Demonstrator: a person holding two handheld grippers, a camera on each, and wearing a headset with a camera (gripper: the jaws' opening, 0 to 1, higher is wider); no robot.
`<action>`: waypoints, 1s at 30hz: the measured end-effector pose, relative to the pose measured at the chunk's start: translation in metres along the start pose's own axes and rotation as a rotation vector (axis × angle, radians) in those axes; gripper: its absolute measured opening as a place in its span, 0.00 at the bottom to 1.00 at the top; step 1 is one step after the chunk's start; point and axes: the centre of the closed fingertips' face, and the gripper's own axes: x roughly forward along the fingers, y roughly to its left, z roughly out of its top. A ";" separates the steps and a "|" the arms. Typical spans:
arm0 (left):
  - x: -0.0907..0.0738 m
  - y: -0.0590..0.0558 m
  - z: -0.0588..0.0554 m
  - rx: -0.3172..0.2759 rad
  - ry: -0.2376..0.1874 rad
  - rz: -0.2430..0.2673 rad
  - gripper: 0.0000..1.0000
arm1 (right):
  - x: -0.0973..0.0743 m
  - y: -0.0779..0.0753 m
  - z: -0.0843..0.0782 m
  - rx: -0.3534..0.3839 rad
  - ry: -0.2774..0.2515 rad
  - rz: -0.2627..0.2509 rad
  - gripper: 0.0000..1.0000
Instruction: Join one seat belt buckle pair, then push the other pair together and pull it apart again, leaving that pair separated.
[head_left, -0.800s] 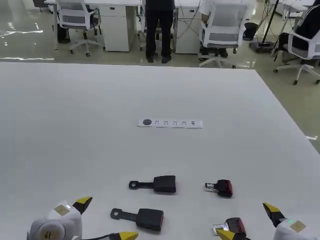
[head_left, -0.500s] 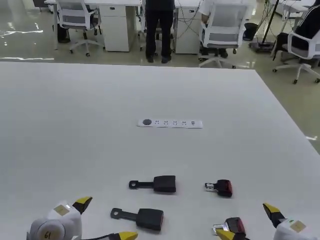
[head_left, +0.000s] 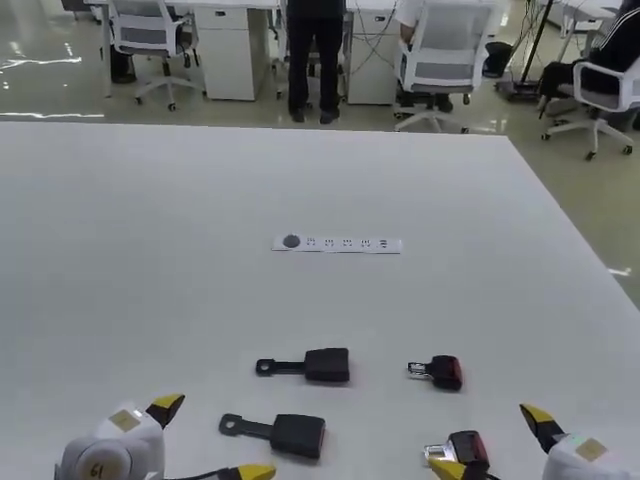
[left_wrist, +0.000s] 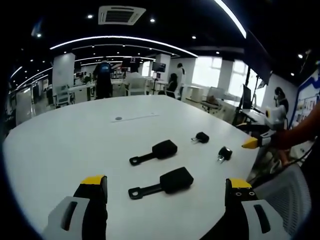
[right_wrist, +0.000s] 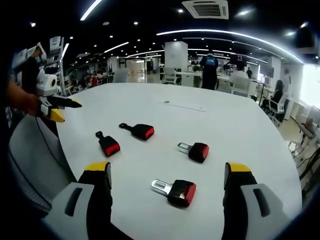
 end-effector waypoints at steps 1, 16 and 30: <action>0.000 0.000 0.000 0.000 0.001 -0.001 1.00 | 0.000 0.000 0.000 0.001 0.001 0.001 0.93; 0.006 0.000 -0.008 0.006 0.033 -0.015 1.00 | 0.009 0.002 -0.003 -0.004 0.020 0.016 0.92; 0.018 0.000 -0.010 0.007 0.055 -0.029 1.00 | 0.021 0.000 -0.014 0.006 0.051 0.024 0.91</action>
